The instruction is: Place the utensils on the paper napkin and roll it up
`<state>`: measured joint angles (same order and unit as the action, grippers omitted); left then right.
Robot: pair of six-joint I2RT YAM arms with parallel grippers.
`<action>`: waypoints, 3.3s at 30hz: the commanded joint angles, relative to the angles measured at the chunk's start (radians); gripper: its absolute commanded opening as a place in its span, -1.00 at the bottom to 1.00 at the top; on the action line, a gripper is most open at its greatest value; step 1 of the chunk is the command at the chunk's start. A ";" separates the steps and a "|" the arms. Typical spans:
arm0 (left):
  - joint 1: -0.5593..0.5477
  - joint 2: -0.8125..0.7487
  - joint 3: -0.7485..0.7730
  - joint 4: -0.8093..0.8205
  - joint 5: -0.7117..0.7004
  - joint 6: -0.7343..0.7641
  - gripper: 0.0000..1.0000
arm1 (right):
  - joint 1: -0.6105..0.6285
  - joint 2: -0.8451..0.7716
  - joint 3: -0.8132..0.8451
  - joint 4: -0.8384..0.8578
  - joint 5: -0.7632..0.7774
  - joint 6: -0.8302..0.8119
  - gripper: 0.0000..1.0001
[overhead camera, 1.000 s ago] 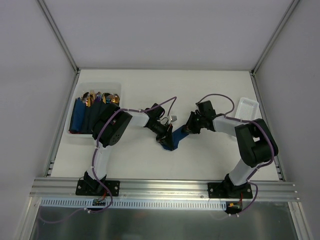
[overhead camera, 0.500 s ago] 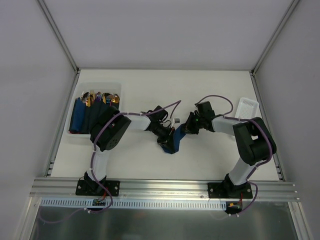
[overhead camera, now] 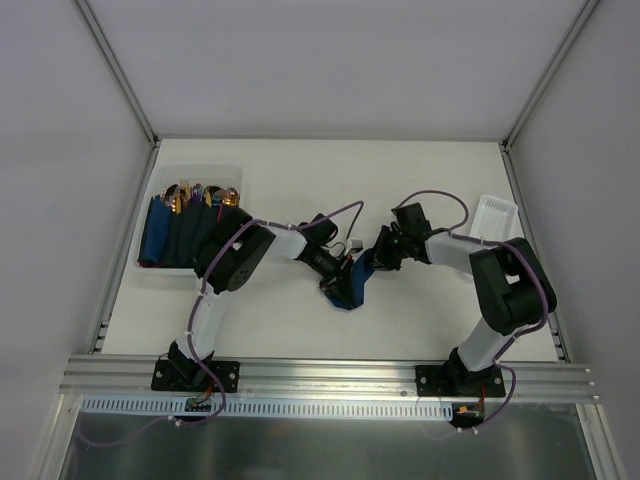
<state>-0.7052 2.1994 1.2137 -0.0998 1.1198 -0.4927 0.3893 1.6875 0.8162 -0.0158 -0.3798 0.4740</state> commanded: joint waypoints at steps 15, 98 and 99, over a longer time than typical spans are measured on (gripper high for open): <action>0.000 0.080 -0.049 -0.046 -0.175 -0.040 -1.00 | -0.026 -0.259 0.017 -0.127 -0.025 0.006 -0.73; 0.151 -0.130 0.064 0.018 -0.080 0.080 -0.47 | 0.043 0.199 -0.038 0.119 -0.099 -0.052 -1.00; 0.151 -0.110 0.072 0.025 -0.078 0.075 -0.47 | 0.042 0.199 -0.040 0.119 -0.099 -0.052 -1.00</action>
<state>-0.5529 2.0300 1.2552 -0.1204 1.0168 -0.3534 0.4347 1.8164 0.8116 0.2081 -0.6273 0.5003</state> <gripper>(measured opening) 0.266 0.008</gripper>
